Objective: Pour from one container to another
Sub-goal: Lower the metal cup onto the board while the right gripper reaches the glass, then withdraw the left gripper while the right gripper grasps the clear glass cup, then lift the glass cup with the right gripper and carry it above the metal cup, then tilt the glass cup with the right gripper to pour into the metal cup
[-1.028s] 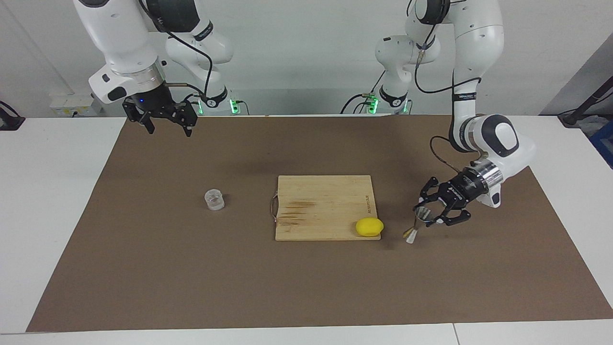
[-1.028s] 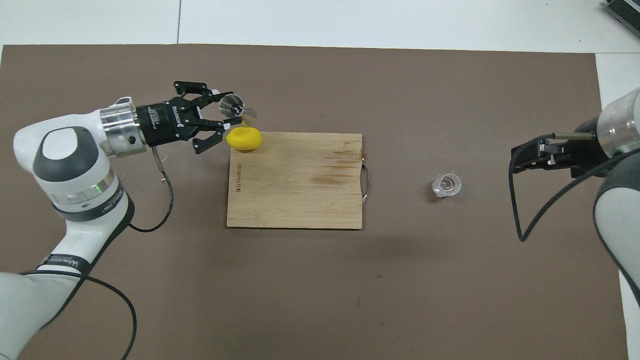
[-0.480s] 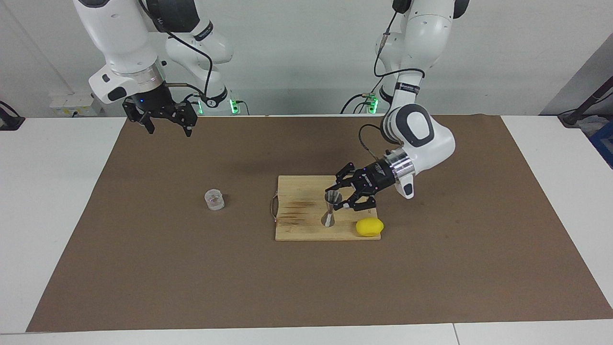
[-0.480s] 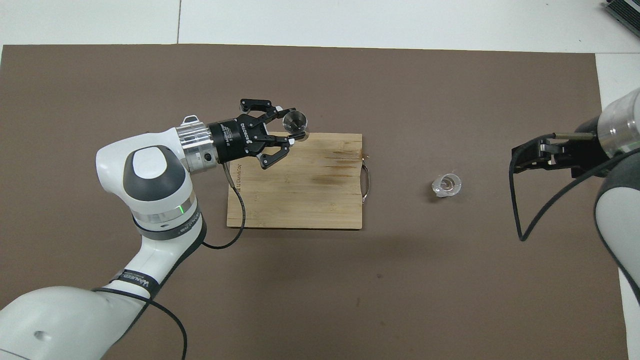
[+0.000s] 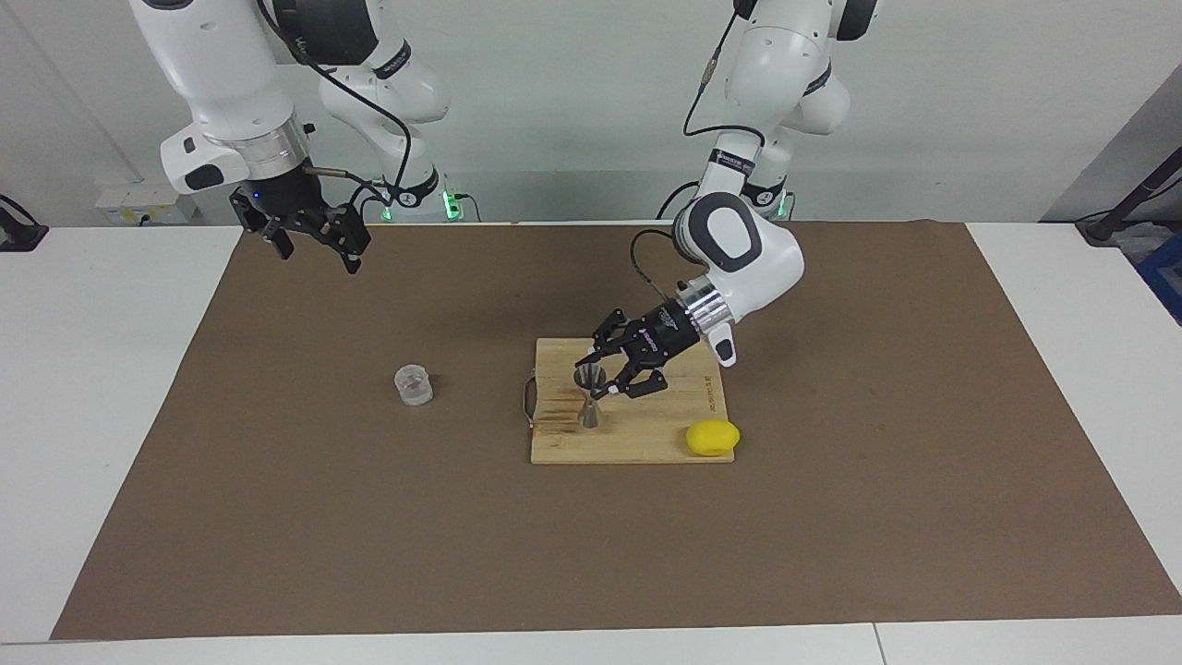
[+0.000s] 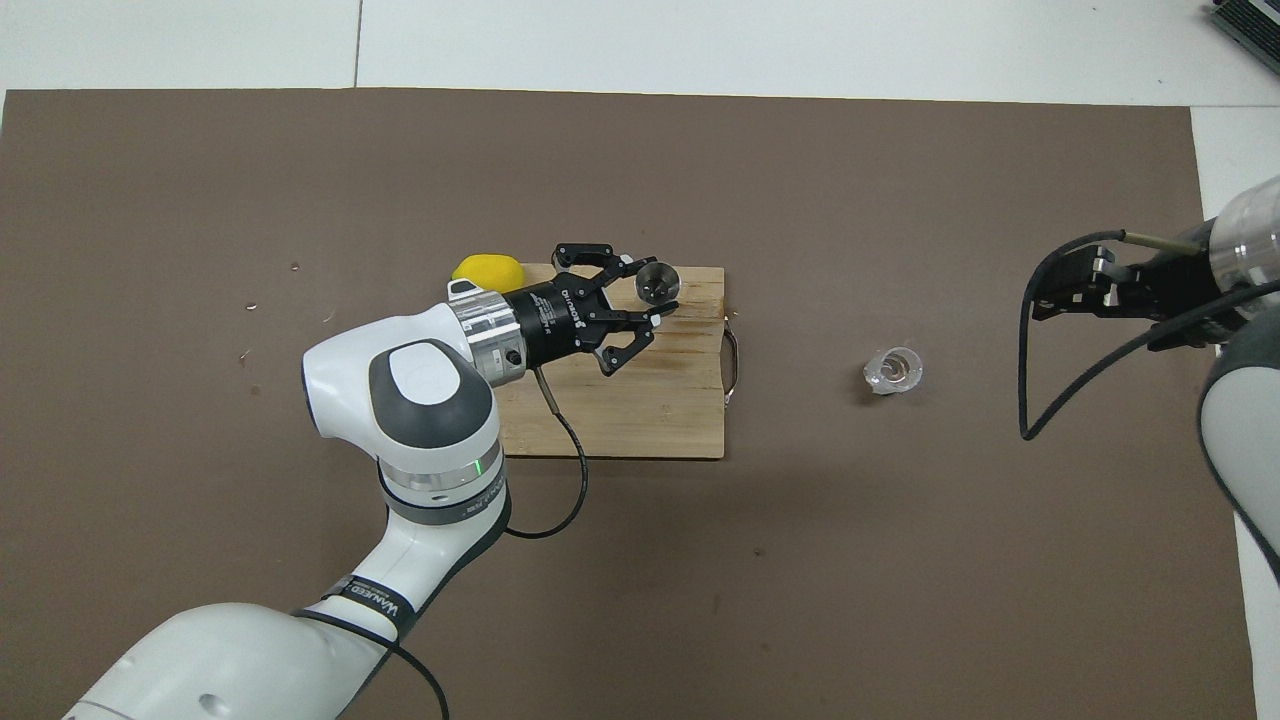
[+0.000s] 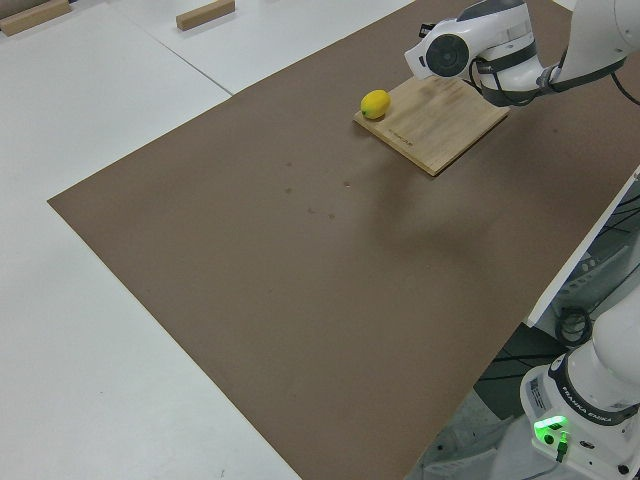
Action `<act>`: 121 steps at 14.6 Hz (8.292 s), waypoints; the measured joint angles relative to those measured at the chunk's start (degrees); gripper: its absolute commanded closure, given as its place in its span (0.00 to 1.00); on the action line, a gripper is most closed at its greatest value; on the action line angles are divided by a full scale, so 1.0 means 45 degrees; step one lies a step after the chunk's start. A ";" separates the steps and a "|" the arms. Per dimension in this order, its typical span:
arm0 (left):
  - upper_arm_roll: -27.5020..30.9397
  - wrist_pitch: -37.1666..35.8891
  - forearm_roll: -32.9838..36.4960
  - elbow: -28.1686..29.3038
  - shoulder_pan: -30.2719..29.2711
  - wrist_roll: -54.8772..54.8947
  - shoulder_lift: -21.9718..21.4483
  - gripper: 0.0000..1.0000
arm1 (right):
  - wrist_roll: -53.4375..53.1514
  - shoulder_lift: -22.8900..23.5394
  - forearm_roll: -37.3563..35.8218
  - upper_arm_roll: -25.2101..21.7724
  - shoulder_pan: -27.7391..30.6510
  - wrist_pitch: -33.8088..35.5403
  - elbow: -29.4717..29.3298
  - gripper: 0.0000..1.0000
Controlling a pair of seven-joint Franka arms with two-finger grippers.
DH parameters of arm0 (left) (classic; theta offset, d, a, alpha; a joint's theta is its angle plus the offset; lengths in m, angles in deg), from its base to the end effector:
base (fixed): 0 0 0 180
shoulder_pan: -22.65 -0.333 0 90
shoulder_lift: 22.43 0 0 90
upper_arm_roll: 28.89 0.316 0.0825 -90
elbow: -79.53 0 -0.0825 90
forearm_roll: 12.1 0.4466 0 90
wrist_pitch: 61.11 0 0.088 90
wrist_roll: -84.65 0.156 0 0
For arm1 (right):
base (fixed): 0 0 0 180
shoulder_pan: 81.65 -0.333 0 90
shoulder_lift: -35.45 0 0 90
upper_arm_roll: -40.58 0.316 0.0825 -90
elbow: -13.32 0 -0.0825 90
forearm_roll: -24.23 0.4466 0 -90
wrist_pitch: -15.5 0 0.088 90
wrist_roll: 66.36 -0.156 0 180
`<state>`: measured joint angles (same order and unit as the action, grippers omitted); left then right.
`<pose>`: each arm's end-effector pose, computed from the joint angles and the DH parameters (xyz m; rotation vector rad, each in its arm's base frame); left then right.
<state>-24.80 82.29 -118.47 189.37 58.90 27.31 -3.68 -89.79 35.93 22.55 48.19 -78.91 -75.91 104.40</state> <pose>0.5998 -0.4044 0.2858 1.1433 1.7092 -0.8115 0.6196 0.0480 0.5625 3.0731 -0.5009 0.0069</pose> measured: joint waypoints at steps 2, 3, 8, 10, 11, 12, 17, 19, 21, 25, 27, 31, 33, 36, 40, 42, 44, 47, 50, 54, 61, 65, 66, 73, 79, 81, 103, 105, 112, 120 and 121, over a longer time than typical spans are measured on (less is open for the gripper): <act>0.0003 0.0460 -0.0234 -0.0036 0.0349 0.0000 0.0187 1.00 | -0.1028 0.0159 0.0000 -0.0001 0.0002 -0.0290 0.0105 0.00; 0.0005 0.0561 -0.0371 -0.0052 0.0448 0.0000 0.0236 1.00 | -0.1610 0.0306 0.0000 -0.0003 0.0005 -0.0396 0.0131 0.00; -0.0008 0.0652 -0.0524 -0.0106 0.0742 0.0000 0.0252 1.00 | -0.5233 0.1045 0.0199 -0.0004 0.0065 -0.1718 0.0568 0.00; -0.0008 0.0659 -0.0529 -0.0112 0.0922 0.0000 0.0253 1.00 | -0.6637 0.1307 0.0785 -0.0009 0.0343 -0.2039 0.0812 0.00; -0.0003 0.0662 -0.0529 -0.0112 0.0995 0.0000 0.0257 1.00 | -0.7323 0.1519 0.1147 -0.0014 0.0554 -0.2262 0.0875 0.00; 0.0002 0.0674 -0.0529 -0.0111 0.1069 0.0000 0.0265 1.00 | -0.7984 0.1776 0.1532 -0.0016 0.0786 -0.2442 0.0909 0.00; 0.0042 0.0715 -0.0530 -0.0107 0.1174 0.0000 0.0352 1.00 | -0.9670 0.2757 0.3299 -0.0029 0.1676 -0.2823 0.1425 0.00; 0.0090 0.0719 -0.0530 -0.0100 0.1174 0.0000 0.0399 1.00 | -0.9693 0.2808 0.3903 -0.0032 0.1861 -0.3369 0.2162 0.00; 0.0131 0.0725 -0.0530 -0.0099 0.1174 0.0000 0.0442 1.00 | -0.9733 0.2821 0.4187 -0.0031 0.1900 -0.3760 0.2774 0.00; 0.0143 0.0801 -0.0531 -0.0104 0.1174 0.0000 0.0531 0.78 | -0.9869 0.2831 0.5386 -0.0037 0.2417 -0.4383 0.3764 0.00; 0.0143 0.0805 -0.0531 -0.0104 0.1174 0.0000 0.0531 0.00 | -0.9869 0.2837 0.5806 -0.0040 0.2666 -0.4580 0.4179 0.00; 0.0155 0.0847 -0.0531 -0.0112 0.1171 0.0000 0.0534 0.00 | -0.9805 0.2847 0.6578 -0.0009 0.2675 -0.5463 0.4986 0.00; 0.0155 0.0846 -0.0531 -0.0196 0.1171 0.0000 0.0509 0.00 | -0.9503 0.2919 0.6741 -0.0012 0.2692 -0.5783 0.5287 0.00; 0.0154 0.0836 -0.0530 -0.0343 0.1171 -0.0001 0.0059 0.00 | -0.8353 0.3376 0.7665 -0.0036 0.2851 -0.5905 0.5460 0.00; 0.0212 0.0265 0.1080 -0.0257 0.0740 -0.0090 -0.0821 0.00 | -0.7288 0.4089 0.8731 -0.0040 0.2969 -0.5927 0.5464 0.00; 0.0257 -0.0739 0.2680 -0.0150 -0.0070 -0.0189 -0.1126 0.00 | -0.6938 0.4362 0.9248 -0.0047 0.3045 -0.5947 0.5464 0.00; 0.0292 -0.1622 0.4425 -0.0068 -0.0988 -0.0188 -0.1392 0.00 | -0.6851 0.4501 0.9611 -0.0038 0.3059 -0.5950 0.5464 0.00; 0.0319 -0.2515 0.7410 -0.0032 -0.2181 -0.0199 -0.1917 0.00 | -0.6834 0.4529 0.9997 0.0000 0.2988 -0.5950 0.5556 0.00; 0.0333 -0.3019 0.9972 -0.0012 -0.3302 -0.0200 -0.2465 0.00 | -0.6681 0.4528 1.0598 0.0030 0.2959 -0.5950 0.5785 0.01; 0.0361 -0.3090 1.2796 -0.0007 -0.4544 -0.0194 -0.3215 0.00 | -0.6210 0.4525 1.1254 0.0030 0.2961 -0.5983 0.6114 0.02; 0.0429 -0.3452 1.7395 -0.0006 -0.6152 -0.0031 -0.4372 0.00 | -0.5688 0.4452 1.2396 0.0030 0.2962 -0.6234 0.6580 0.08; 0.0443 -0.4664 1.9596 -0.0336 -0.6498 0.1277 -0.4492 0.00 | -0.5603 0.4352 1.2584 0.0030 0.2962 -0.6239 0.6717 0.09; 0.0445 -0.5012 1.9767 -0.0420 -0.6585 0.2158 -0.4493 0.00 | -0.5591 0.4334 1.2650 0.0030 0.2962 -0.6239 0.6729 0.09; 0.0399 -0.7582 2.1839 -0.1189 -0.6977 0.8823 -0.4493 0.00 | -0.4976 0.4322 1.3410 0.0034 0.2784 -0.6239 0.6781 0.48; -0.1221 -1.0390 2.2747 -0.2587 -0.8252 1.1858 -0.4491 0.00 | -0.4749 0.4216 1.3418 0.0007 0.2827 -0.6239 0.6785 1.00; -0.1719 -1.1067 2.3197 -0.2939 -0.8479 1.2063 -0.4490 0.00 | -0.4749 0.4060 1.3419 0.0006 0.2827 -0.6240 0.6784 1.00; -0.1895 -1.2824 2.3324 -0.4879 -0.8454 1.2256 -0.3819 0.00 | -1.4604 0.3474 0.8292 0.0043 -0.2032 -0.8995 0.3563 1.00; -0.1911 -1.2829 2.3324 -0.4833 -0.8447 1.2256 -0.3818 0.00 | -1.5045 0.3554 0.7321 0.0046 -0.2284 -0.8995 0.3393 1.00; -0.1911 -1.2830 2.3324 -0.4815 -0.8447 1.2256 -0.3819 0.00 | -1.6243 0.3818 0.5505 0.0046 -0.2900 -0.8967 0.2521 1.00; -0.1911 -1.2830 2.3324 -0.4815 -0.8447 1.2256 -0.3819 0.00 | -1.7095 0.3888 0.4033 0.0044 -0.3530 -0.8695 0.2053 1.00; -0.1911 -1.2830 2.3324 -0.4815 -0.8447 1.2256 -0.3819 0.00 | -1.7194 0.3891 0.3842 0.0045 -0.3622 -0.8674 0.2049 1.00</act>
<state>-33.40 24.55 -13.51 167.71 20.89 82.47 -20.87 -167.16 53.44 39.84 48.39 -95.21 -114.95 113.62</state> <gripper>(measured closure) 0.000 0.493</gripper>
